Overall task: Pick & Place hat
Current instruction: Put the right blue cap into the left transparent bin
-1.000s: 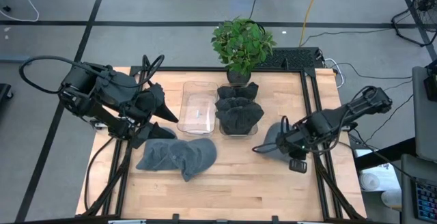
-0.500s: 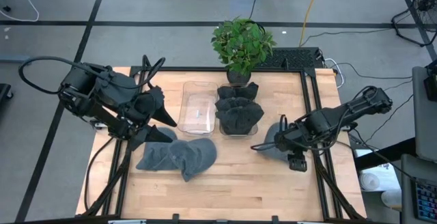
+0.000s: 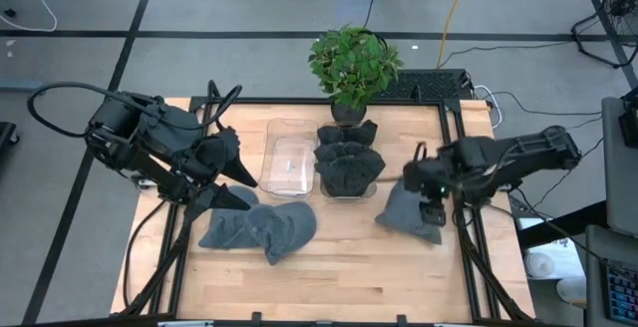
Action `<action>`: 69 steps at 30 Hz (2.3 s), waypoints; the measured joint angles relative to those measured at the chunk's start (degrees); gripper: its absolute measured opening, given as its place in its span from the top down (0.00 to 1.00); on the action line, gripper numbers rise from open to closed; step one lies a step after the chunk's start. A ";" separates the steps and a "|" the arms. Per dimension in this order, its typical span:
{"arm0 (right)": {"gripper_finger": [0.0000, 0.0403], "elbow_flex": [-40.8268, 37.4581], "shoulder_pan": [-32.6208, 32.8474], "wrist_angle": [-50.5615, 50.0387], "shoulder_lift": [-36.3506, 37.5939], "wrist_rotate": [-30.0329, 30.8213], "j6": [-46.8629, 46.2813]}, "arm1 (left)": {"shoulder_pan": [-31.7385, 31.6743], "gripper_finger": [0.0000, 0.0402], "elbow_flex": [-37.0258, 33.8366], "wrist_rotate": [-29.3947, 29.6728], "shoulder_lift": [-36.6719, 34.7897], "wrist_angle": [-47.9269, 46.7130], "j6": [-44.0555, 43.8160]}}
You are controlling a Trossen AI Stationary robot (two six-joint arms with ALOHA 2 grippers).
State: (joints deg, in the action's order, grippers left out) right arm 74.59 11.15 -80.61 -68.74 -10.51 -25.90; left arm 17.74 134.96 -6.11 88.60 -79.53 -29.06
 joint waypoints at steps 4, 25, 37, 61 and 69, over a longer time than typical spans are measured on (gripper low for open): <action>0.40 0.00 -7.00 -1.76 1.85 -0.35 4.97 | -0.02 0.33 0.00 0.00 0.00 0.00 0.00; 0.40 -0.02 -39.84 -9.46 2.33 -1.30 32.09 | -0.02 0.33 0.00 -0.07 0.00 0.00 -1.33; 0.40 -0.38 -59.75 -9.42 0.20 -4.84 47.88 | 0.00 0.33 0.00 -1.83 0.00 -0.02 -1.11; 0.43 -18.13 -68.91 1.00 -11.68 -15.16 56.49 | -0.02 0.33 0.00 -2.00 -0.01 -0.02 0.55; 0.43 -21.78 -69.10 4.44 -14.71 -16.07 55.43 | -0.02 0.33 0.00 -2.95 -0.02 -0.02 1.60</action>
State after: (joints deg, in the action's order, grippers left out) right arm 52.81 -57.95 -76.16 -83.46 -26.57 29.53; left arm 17.72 134.96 -9.06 88.58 -79.55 -27.46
